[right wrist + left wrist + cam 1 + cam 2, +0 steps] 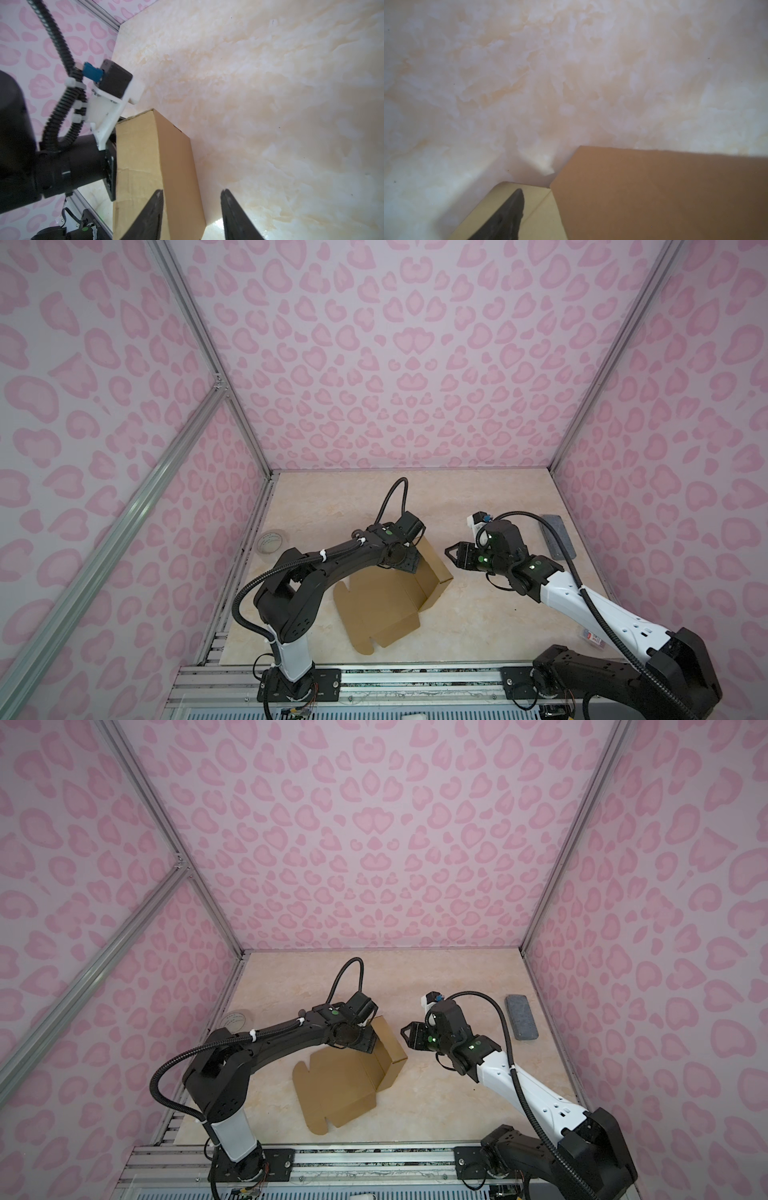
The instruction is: Fold the paper box
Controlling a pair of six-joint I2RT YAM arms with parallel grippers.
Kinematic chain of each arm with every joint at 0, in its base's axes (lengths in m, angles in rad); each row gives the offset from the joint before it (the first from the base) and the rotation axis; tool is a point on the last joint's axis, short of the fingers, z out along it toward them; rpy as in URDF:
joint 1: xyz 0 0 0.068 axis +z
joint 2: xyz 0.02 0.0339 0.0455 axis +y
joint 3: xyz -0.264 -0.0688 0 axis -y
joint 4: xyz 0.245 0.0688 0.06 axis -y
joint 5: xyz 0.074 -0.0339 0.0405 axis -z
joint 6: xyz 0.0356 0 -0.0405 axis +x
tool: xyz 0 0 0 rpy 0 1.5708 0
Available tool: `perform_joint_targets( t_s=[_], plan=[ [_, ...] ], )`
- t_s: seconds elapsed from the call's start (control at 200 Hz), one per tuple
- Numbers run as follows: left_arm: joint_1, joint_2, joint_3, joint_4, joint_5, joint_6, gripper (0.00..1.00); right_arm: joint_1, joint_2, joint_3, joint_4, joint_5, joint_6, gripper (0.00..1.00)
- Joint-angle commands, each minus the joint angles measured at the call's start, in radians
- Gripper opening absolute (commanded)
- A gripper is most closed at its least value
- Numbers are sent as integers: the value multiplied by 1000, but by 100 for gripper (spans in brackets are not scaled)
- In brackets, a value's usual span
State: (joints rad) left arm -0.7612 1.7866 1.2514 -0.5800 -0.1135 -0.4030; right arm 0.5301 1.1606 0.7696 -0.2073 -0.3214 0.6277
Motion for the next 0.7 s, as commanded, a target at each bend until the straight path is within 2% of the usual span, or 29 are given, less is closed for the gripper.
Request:
perform_joint_targets(
  t_s=[0.0, 0.135, 0.355, 0.57, 0.695],
  plan=[
    [-1, -22, -20, -21, -12, -3, 97, 4, -6, 20, -34, 5, -19, 48],
    [2, -51, -30, -23, -27, -7, 97, 30, -12, 50, -64, 13, -38, 48],
    [3, -148, -72, -32, -23, -5, 97, 87, -25, 124, -152, 97, -109, 48],
    [3, -230, -155, -32, -23, -25, 97, 203, 21, 208, -225, 182, -168, 49],
    [2, -242, -193, -24, -15, -25, 97, 228, 38, 229, -230, 191, -177, 49]
  ],
)
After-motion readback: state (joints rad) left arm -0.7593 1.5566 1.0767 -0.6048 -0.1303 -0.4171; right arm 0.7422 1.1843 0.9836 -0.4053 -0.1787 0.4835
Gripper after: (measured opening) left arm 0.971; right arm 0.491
